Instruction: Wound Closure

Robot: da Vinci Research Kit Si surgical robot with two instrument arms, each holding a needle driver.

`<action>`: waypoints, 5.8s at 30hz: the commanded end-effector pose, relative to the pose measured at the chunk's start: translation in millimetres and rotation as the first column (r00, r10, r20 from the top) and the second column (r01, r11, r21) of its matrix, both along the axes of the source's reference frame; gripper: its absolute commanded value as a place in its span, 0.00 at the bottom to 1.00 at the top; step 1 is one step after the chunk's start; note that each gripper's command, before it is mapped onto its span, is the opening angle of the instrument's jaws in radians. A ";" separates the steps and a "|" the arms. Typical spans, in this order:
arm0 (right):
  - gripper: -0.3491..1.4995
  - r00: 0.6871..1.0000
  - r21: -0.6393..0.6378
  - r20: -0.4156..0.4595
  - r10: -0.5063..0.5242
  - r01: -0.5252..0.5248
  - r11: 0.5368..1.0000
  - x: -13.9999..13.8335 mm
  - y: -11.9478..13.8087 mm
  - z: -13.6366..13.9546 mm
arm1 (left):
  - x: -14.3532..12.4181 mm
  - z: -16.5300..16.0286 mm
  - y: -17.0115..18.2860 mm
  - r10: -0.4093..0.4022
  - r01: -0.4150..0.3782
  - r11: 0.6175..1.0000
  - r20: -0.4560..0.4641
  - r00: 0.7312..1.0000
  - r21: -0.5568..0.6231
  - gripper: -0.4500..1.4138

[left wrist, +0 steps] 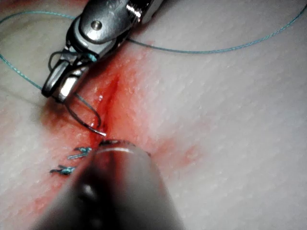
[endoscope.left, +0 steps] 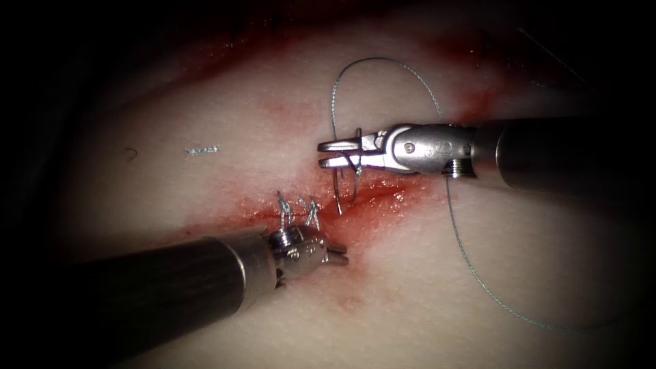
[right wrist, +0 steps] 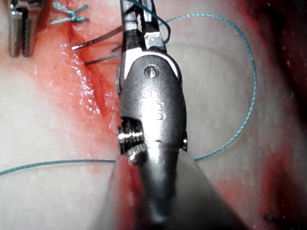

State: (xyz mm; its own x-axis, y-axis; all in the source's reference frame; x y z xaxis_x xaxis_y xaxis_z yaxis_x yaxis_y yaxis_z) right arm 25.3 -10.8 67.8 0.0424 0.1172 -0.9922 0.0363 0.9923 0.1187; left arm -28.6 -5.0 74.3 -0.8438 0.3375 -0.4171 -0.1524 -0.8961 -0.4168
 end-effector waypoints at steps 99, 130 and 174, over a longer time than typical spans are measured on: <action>0.75 0.980 0.875 0.151 0.127 -0.192 0.444 -11.8 -2.9 0.5 | -3.5 -2.9 1.9 0.010 0.131 0.913 0.341 0.940 -0.387 0.47; 0.26 0.949 0.573 0.196 0.247 -0.315 0.757 -12.0 -3.0 0.8 | -3.9 -2.4 -0.2 -0.017 0.248 0.864 0.467 0.884 -0.439 0.00; 0.73 0.994 0.250 0.110 0.028 -0.054 0.967 -7.3 -6.0 -4.8 | -1.1 -21.5 -0.7 -0.556 0.090 0.788 0.640 0.531 0.609 0.00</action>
